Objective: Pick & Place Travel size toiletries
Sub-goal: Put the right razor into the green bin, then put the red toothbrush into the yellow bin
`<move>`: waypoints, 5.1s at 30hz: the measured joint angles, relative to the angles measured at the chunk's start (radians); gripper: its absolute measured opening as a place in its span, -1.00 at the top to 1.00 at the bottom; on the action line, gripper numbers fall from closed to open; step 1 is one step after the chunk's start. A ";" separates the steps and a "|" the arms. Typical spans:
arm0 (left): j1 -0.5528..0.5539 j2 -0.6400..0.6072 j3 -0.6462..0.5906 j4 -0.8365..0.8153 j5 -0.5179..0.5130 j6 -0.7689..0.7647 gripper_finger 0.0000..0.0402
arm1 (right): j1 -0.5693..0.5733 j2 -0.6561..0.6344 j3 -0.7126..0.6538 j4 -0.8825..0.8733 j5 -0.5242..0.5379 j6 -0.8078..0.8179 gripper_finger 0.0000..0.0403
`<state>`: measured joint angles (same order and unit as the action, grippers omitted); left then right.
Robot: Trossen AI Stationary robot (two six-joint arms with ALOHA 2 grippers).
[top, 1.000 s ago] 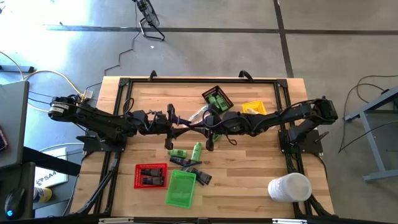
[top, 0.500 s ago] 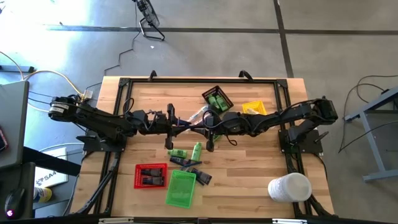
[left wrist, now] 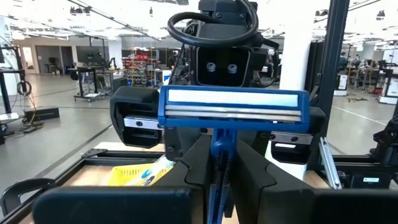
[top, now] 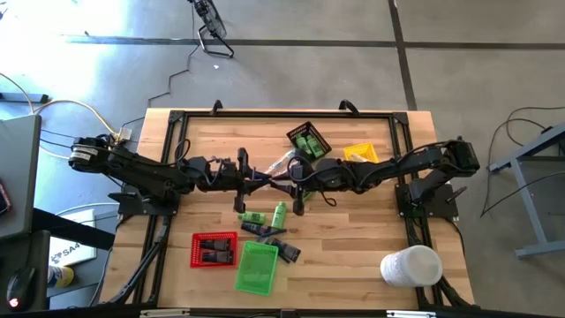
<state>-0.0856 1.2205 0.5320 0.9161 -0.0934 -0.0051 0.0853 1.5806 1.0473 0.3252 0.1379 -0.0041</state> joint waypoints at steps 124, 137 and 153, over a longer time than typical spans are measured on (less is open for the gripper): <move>-0.484 0.563 0.738 -1.384 -0.047 -1.072 0.57 | -0.152 -0.493 0.000 -0.879 -0.044 -0.126 0.96; -0.473 0.563 0.737 -1.380 -0.070 -1.007 0.23 | -0.152 -0.493 0.000 -0.883 -0.044 -0.133 0.96; -0.230 0.561 0.737 -1.214 0.091 -0.446 0.97 | -0.152 -0.493 0.000 -0.885 -0.045 -0.133 0.96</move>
<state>-0.3158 1.7817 1.2690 -0.2975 -0.0028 -0.4516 -0.0666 1.0874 1.0470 -0.5603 0.0933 -0.1375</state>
